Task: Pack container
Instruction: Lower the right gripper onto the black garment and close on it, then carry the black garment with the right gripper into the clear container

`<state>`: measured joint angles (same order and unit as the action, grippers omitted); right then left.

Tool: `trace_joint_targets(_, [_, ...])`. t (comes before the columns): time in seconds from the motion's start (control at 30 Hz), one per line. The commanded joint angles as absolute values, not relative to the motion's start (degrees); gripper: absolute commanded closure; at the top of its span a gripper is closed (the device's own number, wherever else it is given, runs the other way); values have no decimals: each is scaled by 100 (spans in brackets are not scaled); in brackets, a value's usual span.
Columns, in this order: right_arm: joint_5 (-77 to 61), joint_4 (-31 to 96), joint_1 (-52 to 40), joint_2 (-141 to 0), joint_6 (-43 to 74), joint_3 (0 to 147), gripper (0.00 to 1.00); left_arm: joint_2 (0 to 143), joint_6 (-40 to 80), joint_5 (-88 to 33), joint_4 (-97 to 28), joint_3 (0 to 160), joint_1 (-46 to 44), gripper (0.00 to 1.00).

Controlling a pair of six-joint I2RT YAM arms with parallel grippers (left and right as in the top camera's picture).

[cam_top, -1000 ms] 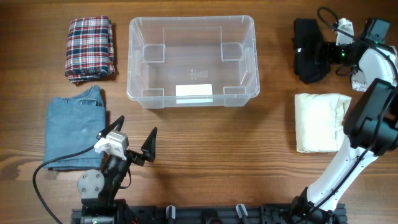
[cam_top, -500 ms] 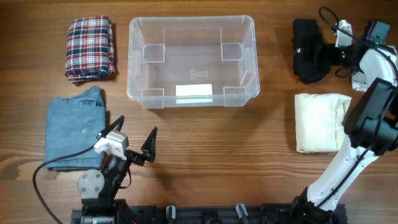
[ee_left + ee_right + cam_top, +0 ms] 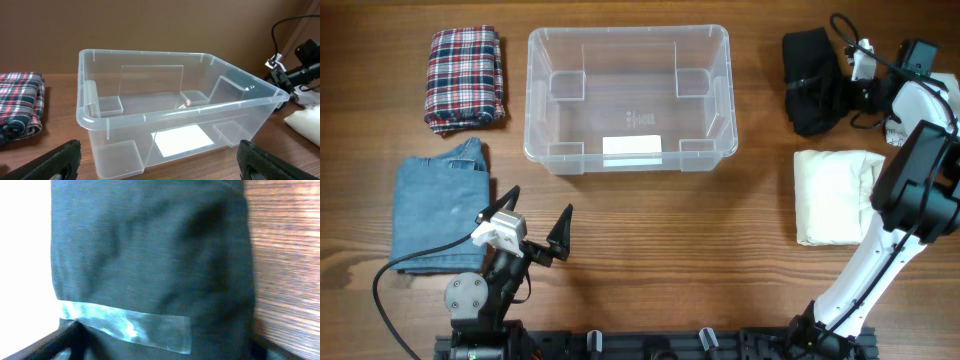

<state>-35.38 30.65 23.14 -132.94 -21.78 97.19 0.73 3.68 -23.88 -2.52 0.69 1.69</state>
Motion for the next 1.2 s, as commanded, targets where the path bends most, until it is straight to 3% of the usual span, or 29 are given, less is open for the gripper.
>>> trace_joint_targets(0.0, [-3750,3079,2300,-13555,-2060,9714,24,27,301,-2377,-239,32,215,0])
trace_joint_targets(0.07, [-3905,3041,2300,-13555,-1905,9717,29,27,301,-2377,-239,32,215,0])
trace_joint_targets(0.1, [-4012,2995,2300,-13550,-1817,9717,41,27,298,-2377,-239,32,215,0])
trace_joint_targets(0.13, [-4060,2908,2311,-13524,-1570,9719,59,27,298,-2377,-239,32,215,0])
trace_joint_targets(0.17, [-4086,2805,2314,-13476,-1297,9719,67,27,298,-2377,-239,32,215,0])
trace_joint_targets(0.47, [-5170,2423,2318,-12228,-364,9863,86,27,298,-2377,-239,32,215,0])
trace_joint_targets(0.7, [-6508,2185,2171,-10698,1135,9863,86,27,298,-2377,-239,32,215,0])
trace_joint_targets(0.8, [-6416,2237,1728,-10130,1712,9863,84,27,298,-2377,-239,32,215,0])
trace_joint_targets(1.17, [-2060,2961,-2237,-10208,3072,9706,80,27,301,-2377,-239,32,215,0])
